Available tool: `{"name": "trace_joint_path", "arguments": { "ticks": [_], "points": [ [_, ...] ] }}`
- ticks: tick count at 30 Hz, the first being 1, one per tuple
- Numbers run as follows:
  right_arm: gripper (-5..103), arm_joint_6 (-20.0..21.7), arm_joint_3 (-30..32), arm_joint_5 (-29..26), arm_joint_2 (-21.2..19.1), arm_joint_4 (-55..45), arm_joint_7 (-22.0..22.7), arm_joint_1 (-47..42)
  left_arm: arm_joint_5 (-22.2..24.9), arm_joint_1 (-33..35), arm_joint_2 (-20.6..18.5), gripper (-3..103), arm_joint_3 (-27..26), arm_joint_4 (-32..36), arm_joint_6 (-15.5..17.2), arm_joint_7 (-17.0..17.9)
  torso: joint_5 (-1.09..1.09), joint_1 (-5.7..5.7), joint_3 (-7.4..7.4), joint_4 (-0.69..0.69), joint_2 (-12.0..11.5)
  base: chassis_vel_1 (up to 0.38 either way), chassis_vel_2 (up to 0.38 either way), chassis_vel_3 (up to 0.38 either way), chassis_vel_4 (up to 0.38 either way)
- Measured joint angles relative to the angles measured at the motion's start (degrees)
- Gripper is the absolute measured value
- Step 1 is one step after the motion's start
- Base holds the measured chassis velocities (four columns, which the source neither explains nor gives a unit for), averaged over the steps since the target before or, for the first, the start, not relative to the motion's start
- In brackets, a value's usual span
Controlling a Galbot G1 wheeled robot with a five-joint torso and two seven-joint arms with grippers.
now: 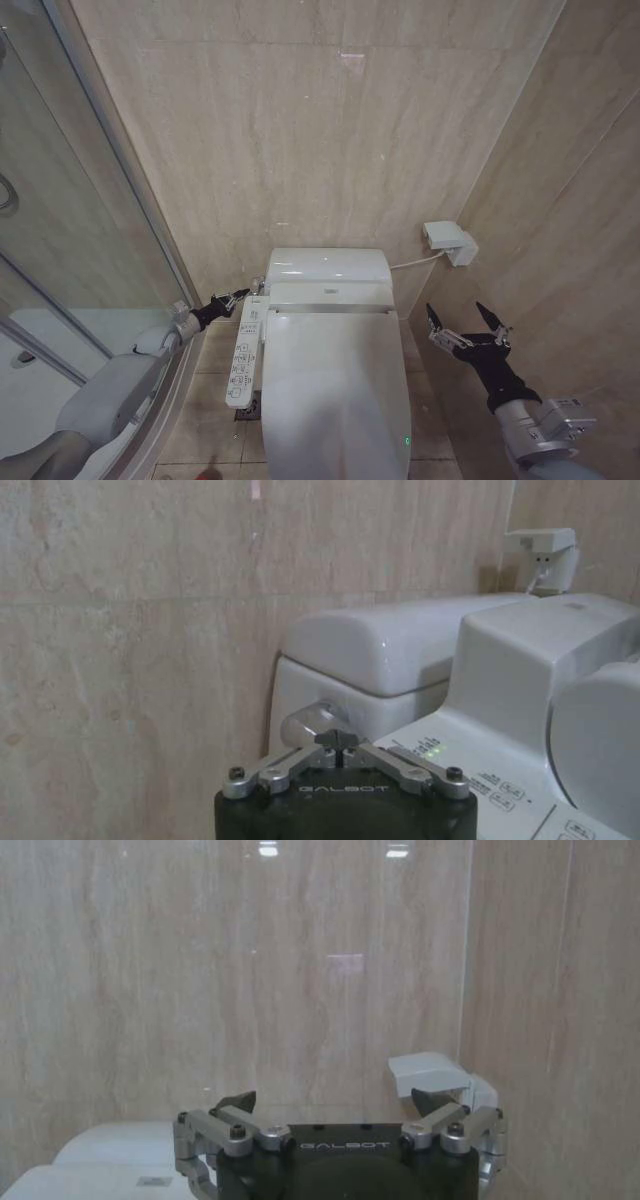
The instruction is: Open the toilet lid, clean the toilet bowl with a toilet brush, close the toilet lid, and flush.
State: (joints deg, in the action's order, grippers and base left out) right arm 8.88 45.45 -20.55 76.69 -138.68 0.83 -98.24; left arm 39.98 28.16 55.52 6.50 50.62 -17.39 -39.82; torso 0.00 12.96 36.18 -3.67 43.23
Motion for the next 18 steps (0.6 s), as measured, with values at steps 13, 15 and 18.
{"name": "trace_joint_path", "arguments": {
  "ticks": [13, 15, 18],
  "points": [
    [100, 0.0, 0.0, 0.0, 0.0, 0.0, 0.0, 0.0, 0.2, -0.1, -0.6, 0, -0.2, -0.2, -0.3, -0.6, 0.00, 0.00, 0.00, 0.00, 0.0, 0.000, 0.000, 0.000, 0.000],
    [100, 0.0, 0.0, 0.0, 0.0, 0.0, 0.0, 0.0, 0.2, -0.1, -0.6, 0, -0.2, -0.1, -0.3, -0.6, 0.00, 0.00, 0.00, 0.00, 0.0, 0.000, 0.000, 0.000, 0.000],
    [100, 0.0, 0.0, 0.0, 0.0, 0.0, 0.0, 0.0, 0.2, -0.1, -0.6, 0, -0.2, 0.0, -0.3, -0.7, 0.00, 0.00, 0.00, 0.00, 0.0, 0.000, 0.000, 0.000, 0.000]
  ]
}}
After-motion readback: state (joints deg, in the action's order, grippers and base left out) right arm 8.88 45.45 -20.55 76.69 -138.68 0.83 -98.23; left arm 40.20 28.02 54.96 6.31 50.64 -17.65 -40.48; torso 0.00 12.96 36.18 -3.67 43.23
